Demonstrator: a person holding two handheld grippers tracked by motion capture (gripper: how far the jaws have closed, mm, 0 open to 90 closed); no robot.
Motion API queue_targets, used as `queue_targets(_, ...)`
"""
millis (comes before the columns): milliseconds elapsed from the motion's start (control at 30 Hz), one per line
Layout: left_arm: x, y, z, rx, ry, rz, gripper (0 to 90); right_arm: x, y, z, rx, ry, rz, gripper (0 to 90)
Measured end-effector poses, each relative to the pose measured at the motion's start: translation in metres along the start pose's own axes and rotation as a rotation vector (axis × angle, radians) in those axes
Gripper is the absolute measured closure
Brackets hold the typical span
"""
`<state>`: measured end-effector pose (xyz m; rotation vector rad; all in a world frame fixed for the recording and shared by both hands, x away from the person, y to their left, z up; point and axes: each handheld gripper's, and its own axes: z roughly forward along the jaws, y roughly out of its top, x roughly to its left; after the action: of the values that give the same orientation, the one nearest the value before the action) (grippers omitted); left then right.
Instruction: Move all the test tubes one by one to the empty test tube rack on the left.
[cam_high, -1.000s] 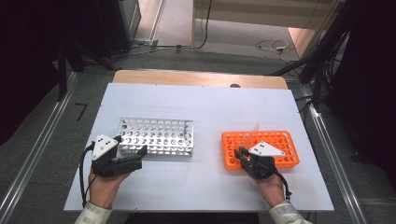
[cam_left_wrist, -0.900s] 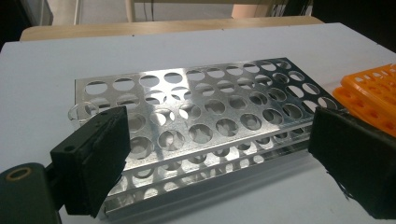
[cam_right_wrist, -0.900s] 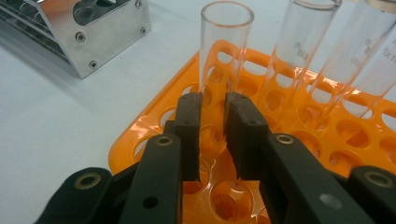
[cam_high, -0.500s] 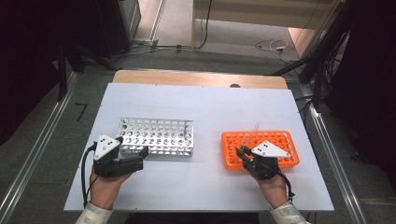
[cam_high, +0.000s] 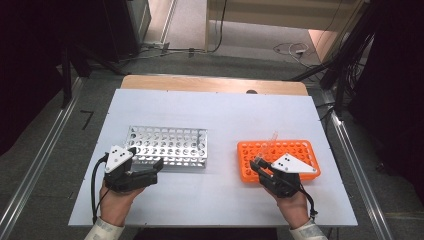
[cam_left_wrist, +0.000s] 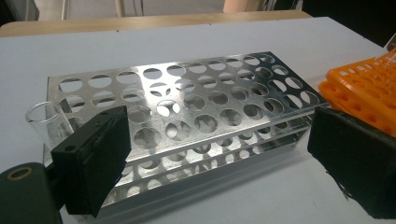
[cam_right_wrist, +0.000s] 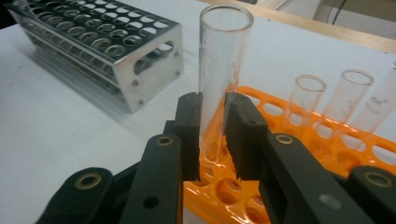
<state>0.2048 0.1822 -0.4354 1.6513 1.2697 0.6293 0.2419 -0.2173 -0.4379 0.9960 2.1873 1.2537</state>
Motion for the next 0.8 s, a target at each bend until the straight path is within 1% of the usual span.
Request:
queue_targets(67,-0.002,0.0,0.001,0.008,-0.015,0.008,9.1,0.004,0.001,0.0,-0.001,0.015,-0.004,73.0)
queue_targets(267,-0.012,0.0,0.002,0.001,-0.041,0.028,9.7,0.017,0.005,0.004,-0.001,0.062,-0.023,73.0)
queue_targets(333,-0.016,0.0,0.003,0.001,-0.055,0.033,9.7,0.022,0.006,0.007,0.002,0.078,-0.034,73.0)
queue_targets(433,-0.023,0.0,0.005,0.004,-0.07,0.057,10.6,0.03,0.007,0.013,0.015,0.104,-0.049,73.0)
queue_targets(500,-0.027,0.0,0.006,0.006,-0.085,0.06,11.0,0.036,0.007,0.017,0.022,0.12,-0.058,73.0)
queue_targets(667,-0.041,-0.001,0.01,0.015,-0.127,0.081,11.3,0.049,0.007,0.026,0.04,0.156,-0.084,73.0)
queue_targets(800,-0.054,-0.002,0.013,0.016,-0.165,0.108,13.0,0.059,0.008,0.036,0.053,0.181,-0.103,73.0)
